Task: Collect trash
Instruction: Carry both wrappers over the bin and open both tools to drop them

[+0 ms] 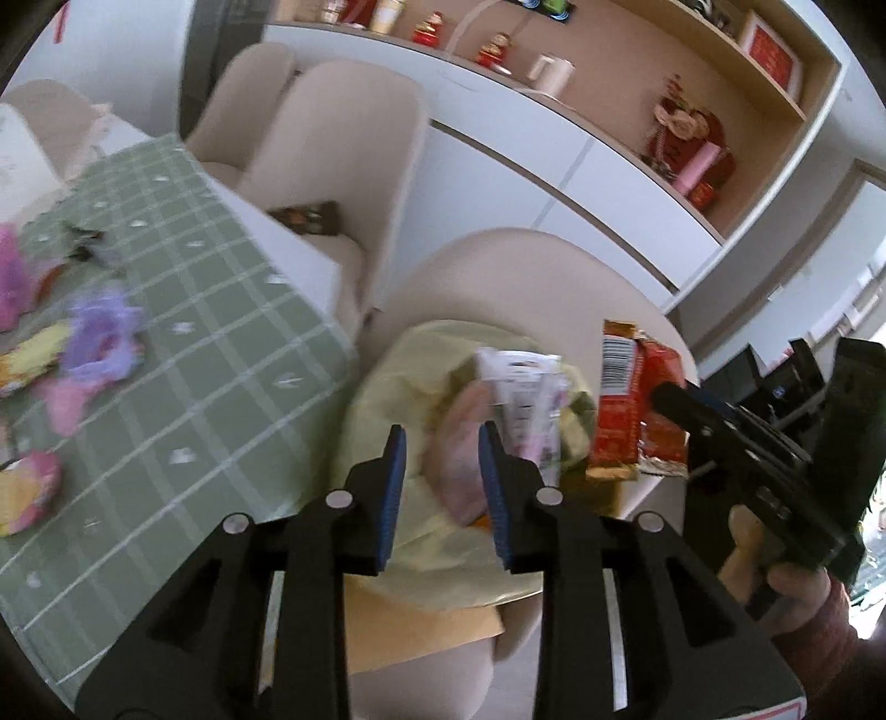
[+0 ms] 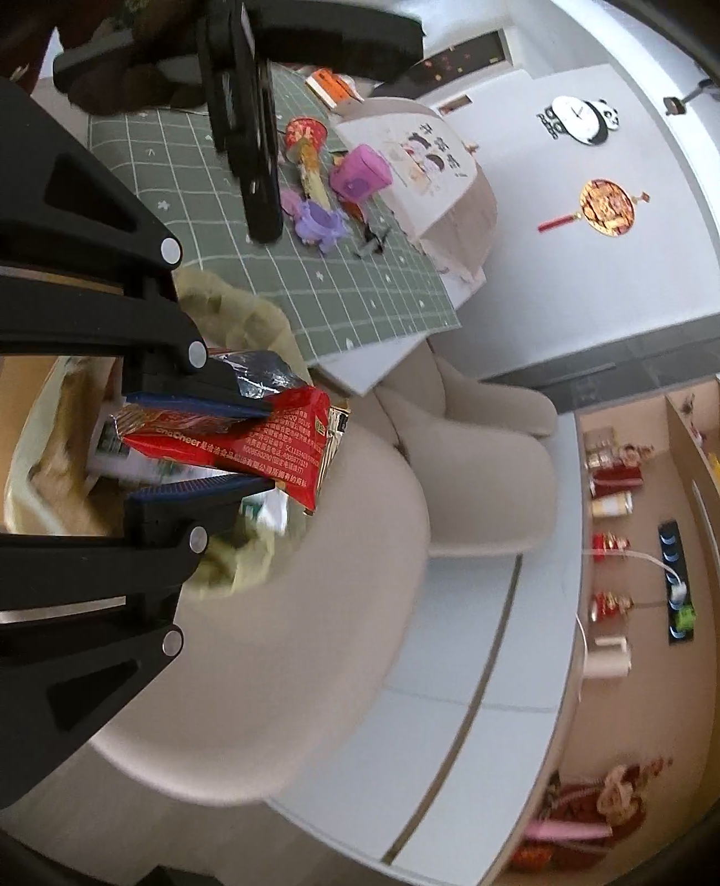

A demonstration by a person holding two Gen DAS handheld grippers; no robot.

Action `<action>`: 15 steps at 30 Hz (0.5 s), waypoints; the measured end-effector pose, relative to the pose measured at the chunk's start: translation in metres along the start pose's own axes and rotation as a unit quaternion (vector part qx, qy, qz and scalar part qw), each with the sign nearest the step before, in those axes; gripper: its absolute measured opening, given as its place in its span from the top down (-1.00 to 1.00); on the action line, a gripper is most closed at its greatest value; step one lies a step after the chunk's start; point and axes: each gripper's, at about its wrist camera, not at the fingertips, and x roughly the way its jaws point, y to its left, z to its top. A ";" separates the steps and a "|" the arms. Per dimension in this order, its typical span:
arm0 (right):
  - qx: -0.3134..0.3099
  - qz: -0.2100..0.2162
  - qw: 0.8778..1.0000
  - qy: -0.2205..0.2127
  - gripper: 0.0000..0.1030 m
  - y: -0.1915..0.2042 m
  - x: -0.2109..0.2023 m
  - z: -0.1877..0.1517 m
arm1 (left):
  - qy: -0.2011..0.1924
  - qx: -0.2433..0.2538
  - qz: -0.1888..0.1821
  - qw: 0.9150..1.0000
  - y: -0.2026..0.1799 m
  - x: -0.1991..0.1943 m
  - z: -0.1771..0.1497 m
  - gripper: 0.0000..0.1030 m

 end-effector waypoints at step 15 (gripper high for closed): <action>0.002 -0.033 0.997 0.069 0.59 0.024 0.081 -0.030 | -0.053 -0.029 0.091 0.994 0.101 -0.098 -0.026 0.35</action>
